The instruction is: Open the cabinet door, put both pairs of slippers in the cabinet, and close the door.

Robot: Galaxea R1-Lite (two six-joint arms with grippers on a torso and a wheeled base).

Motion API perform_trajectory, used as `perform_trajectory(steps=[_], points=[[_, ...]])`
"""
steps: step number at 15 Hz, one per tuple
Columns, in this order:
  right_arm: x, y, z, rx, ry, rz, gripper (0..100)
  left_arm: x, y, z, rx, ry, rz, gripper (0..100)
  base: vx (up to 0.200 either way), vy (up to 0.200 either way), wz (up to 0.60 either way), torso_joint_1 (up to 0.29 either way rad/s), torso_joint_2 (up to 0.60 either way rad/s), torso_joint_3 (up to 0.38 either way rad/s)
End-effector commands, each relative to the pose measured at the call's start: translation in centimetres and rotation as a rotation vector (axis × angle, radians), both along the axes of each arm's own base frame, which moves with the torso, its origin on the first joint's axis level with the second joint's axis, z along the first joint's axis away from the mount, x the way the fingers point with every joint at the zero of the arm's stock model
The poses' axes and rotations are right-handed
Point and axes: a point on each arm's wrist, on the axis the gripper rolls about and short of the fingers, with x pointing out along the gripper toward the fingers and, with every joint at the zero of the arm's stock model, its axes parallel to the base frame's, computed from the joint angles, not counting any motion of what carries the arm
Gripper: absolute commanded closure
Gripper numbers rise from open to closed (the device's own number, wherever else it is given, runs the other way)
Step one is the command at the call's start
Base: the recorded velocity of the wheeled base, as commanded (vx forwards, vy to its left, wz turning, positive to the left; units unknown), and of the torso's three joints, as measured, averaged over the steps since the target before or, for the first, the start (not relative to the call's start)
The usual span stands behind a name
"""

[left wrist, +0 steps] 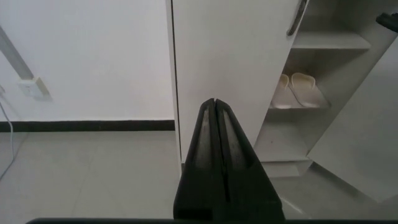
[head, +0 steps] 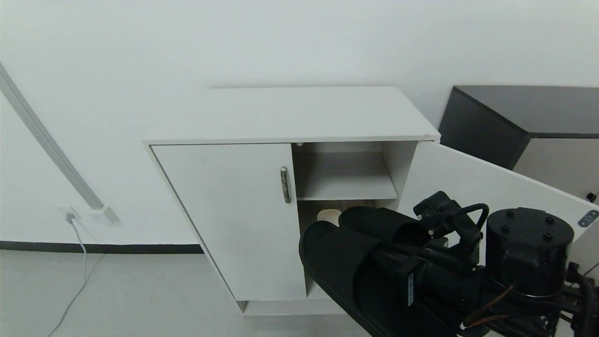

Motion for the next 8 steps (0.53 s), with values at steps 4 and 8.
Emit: perform_trajectory(steps=[4, 8], points=[[0.21, 0.27, -0.50, -0.007, 0.005, -0.001, 100, 0.01, 0.00, 0.01, -0.001, 0.001, 0.000, 100, 0.000, 0.000, 0.00, -0.170, 0.49, 0.320], [0.16, 0.28, -0.54, -0.007, 0.006, 0.002, 100, 0.01, 0.00, 0.01, -0.001, 0.001, -0.001, 100, 0.000, 0.000, 0.00, -0.141, 0.47, 0.331]])
